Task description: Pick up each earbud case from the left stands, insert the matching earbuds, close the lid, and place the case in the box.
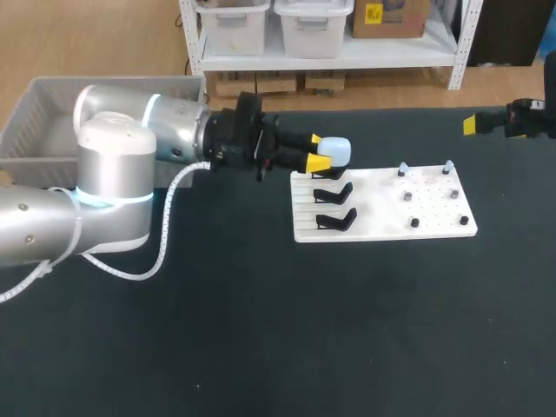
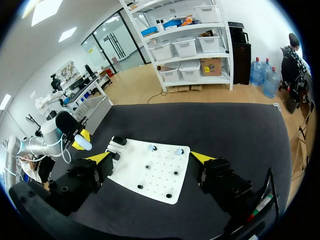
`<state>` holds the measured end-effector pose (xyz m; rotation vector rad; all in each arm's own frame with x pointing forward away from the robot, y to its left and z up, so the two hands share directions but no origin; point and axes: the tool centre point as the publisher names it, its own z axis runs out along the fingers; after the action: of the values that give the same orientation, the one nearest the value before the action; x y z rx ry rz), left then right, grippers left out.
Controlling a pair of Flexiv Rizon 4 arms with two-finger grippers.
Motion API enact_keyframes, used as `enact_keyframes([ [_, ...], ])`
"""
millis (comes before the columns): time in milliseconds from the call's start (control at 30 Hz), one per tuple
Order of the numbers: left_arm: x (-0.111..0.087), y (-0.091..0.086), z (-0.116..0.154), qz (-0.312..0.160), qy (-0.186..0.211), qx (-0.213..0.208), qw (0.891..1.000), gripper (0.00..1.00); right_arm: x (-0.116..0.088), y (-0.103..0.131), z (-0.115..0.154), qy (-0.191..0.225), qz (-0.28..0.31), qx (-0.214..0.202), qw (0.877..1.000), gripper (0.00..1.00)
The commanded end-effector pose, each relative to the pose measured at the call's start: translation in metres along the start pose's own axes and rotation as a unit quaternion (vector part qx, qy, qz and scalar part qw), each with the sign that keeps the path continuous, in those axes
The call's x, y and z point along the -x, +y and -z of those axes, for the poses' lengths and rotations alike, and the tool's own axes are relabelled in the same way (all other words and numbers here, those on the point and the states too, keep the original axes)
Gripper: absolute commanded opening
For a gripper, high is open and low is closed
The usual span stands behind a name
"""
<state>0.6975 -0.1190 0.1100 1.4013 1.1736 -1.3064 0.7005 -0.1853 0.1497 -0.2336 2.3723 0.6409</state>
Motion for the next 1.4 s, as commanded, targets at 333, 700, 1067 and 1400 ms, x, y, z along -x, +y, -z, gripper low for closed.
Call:
enact_keyframes([
  [333,-0.001,-0.003,-0.001,0.001,0.0,0.009,1.0,0.0,-0.008,0.031,0.011,0.007,0.061,0.0,0.998,1.0],
  [700,-0.001,-0.003,-0.001,0.001,0.0,0.009,1.0,0.0,-0.028,0.12,0.019,0.036,0.129,0.056,0.989,1.0],
  [1067,-0.001,-0.003,-0.001,0.001,0.0,0.009,1.0,0.0,-0.041,0.173,-0.026,0.074,0.154,0.082,0.982,1.0],
  [1400,-0.001,-0.003,-0.001,0.001,0.0,0.009,1.0,0.0,-0.044,0.183,-0.057,0.108,0.148,0.062,0.981,1.0],
])
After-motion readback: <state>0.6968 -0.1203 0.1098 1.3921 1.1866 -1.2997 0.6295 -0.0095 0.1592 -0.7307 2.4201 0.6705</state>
